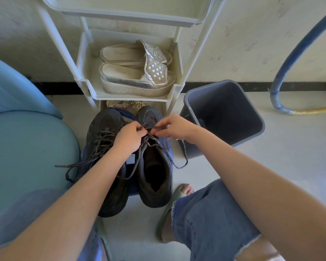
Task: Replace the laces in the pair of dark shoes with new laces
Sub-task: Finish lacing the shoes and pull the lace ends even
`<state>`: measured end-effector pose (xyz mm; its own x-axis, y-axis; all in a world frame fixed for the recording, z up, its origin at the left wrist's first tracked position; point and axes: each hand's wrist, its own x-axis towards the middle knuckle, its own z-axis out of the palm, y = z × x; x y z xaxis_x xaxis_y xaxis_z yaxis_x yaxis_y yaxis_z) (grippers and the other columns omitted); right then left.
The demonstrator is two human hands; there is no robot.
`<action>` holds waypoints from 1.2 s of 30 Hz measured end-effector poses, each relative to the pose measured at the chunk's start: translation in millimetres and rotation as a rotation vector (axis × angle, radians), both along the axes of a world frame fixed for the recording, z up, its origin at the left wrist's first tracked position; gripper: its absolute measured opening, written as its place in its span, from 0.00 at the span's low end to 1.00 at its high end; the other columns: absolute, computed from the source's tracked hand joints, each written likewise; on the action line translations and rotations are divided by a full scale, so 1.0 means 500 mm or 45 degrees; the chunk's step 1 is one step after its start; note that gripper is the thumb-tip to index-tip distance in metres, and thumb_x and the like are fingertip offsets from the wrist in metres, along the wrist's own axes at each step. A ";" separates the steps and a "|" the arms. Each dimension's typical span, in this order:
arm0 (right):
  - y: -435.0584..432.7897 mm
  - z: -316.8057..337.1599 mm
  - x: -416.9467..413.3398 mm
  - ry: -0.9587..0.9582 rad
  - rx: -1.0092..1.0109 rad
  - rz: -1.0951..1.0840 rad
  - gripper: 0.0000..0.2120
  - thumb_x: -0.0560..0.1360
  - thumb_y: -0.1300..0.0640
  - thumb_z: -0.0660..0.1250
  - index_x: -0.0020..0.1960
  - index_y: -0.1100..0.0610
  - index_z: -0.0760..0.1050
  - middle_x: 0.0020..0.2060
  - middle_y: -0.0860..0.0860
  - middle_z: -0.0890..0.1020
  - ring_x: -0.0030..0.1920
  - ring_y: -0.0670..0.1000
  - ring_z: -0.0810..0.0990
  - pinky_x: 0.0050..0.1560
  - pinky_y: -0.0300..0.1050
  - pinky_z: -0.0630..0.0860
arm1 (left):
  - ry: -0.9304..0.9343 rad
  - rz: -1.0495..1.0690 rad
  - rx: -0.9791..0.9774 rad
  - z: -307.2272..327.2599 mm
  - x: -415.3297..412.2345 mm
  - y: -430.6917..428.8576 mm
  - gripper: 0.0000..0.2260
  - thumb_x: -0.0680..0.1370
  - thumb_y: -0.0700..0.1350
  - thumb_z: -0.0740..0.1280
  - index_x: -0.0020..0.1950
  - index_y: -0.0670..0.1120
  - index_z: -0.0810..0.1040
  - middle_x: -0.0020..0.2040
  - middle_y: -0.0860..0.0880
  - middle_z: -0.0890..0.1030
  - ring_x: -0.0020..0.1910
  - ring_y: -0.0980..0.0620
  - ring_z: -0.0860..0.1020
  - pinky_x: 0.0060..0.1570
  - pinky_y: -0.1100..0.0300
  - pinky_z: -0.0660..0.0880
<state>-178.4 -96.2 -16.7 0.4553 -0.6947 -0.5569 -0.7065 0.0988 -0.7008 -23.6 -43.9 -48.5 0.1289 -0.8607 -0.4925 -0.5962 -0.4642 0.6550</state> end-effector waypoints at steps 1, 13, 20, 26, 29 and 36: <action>0.002 -0.002 0.004 0.012 -0.024 0.036 0.07 0.76 0.62 0.68 0.52 0.63 0.82 0.38 0.51 0.79 0.33 0.41 0.73 0.31 0.26 0.69 | 0.045 0.056 0.010 -0.002 0.002 0.001 0.05 0.81 0.45 0.61 0.47 0.45 0.72 0.43 0.45 0.77 0.39 0.46 0.76 0.45 0.52 0.72; 0.002 -0.009 0.012 0.258 0.043 0.095 0.07 0.75 0.56 0.69 0.43 0.59 0.74 0.27 0.50 0.75 0.20 0.40 0.69 0.20 0.29 0.64 | -0.230 -0.263 -0.201 0.032 0.002 0.009 0.05 0.77 0.45 0.67 0.50 0.49 0.81 0.46 0.51 0.82 0.47 0.50 0.78 0.47 0.54 0.75; -0.001 -0.014 0.022 0.319 0.093 0.079 0.07 0.73 0.55 0.68 0.43 0.59 0.73 0.28 0.51 0.77 0.15 0.40 0.66 0.22 0.32 0.65 | -0.046 0.075 -0.295 0.019 -0.001 0.016 0.04 0.75 0.46 0.70 0.47 0.47 0.83 0.39 0.52 0.80 0.40 0.52 0.77 0.42 0.58 0.70; -0.002 -0.007 0.012 0.256 0.123 0.023 0.07 0.73 0.57 0.68 0.46 0.60 0.75 0.28 0.51 0.76 0.20 0.42 0.68 0.25 0.34 0.65 | 0.152 0.199 -0.234 0.010 0.011 0.015 0.03 0.76 0.45 0.70 0.45 0.46 0.82 0.26 0.55 0.73 0.25 0.57 0.70 0.34 0.61 0.67; -0.001 -0.007 0.008 0.240 0.112 0.048 0.08 0.74 0.57 0.68 0.49 0.60 0.75 0.28 0.49 0.75 0.23 0.42 0.70 0.25 0.33 0.65 | 0.183 0.247 -0.157 0.006 0.014 0.015 0.04 0.76 0.44 0.69 0.47 0.44 0.82 0.29 0.54 0.75 0.24 0.55 0.70 0.33 0.62 0.68; -0.017 -0.010 0.004 -0.035 -0.052 -0.213 0.09 0.75 0.66 0.66 0.54 0.63 0.80 0.35 0.47 0.78 0.25 0.38 0.72 0.24 0.27 0.65 | 0.038 0.103 -0.160 0.019 0.026 0.009 0.07 0.78 0.44 0.67 0.51 0.45 0.83 0.39 0.48 0.79 0.35 0.52 0.72 0.45 0.55 0.73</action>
<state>-176.2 -104.7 -21.9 0.3458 -0.7839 -0.5156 -0.6631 0.1845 -0.7254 -10.7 -39.4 -39.0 0.1870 -0.9033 -0.3861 -0.5398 -0.4228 0.7279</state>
